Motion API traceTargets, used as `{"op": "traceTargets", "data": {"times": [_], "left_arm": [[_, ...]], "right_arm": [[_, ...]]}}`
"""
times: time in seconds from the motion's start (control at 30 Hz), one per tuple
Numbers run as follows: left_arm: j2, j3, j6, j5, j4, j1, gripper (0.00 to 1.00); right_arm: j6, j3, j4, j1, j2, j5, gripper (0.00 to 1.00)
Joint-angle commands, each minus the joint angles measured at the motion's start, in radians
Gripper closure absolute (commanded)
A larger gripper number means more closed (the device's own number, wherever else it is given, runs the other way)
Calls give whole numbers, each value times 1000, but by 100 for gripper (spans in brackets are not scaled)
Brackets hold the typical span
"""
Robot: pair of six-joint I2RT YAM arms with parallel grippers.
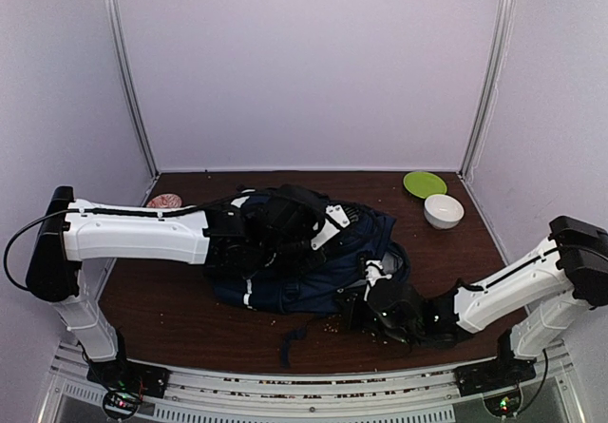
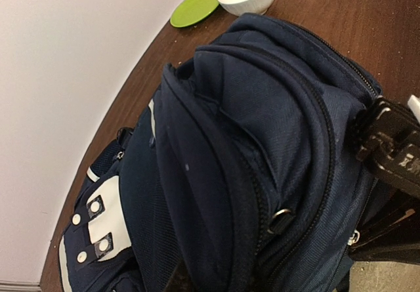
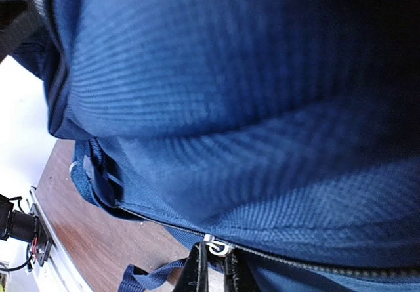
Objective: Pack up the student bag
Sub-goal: Zip the student bag at the center of the board.
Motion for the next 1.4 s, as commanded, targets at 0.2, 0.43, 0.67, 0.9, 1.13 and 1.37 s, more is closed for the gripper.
{"op": "traceTargets", "data": {"times": [0.2,0.43,0.67,0.9,1.13,1.37], "left_arm": [[-5,-1,-60,-66,-11,8,100],[-7,-40,-61,-86,-4,8,100],[-16,-81,-59,-61,-4,8,100],[-34,-135,-15,-8,16,-4,100],[-78,-215,42,6,12,-24,100],[-101,-196,5,89,-36,-25,90]], "right_arm": [[-10,3,-331,12,-184,91,100],[-14,-30,-562,-7,-348,183,100],[-47,-50,-697,-120,-487,225,100],[-159,-37,-725,-267,-535,195,100],[-284,-15,-728,-364,-585,145,100],[-343,-41,-604,-359,-614,-124,100]]}}
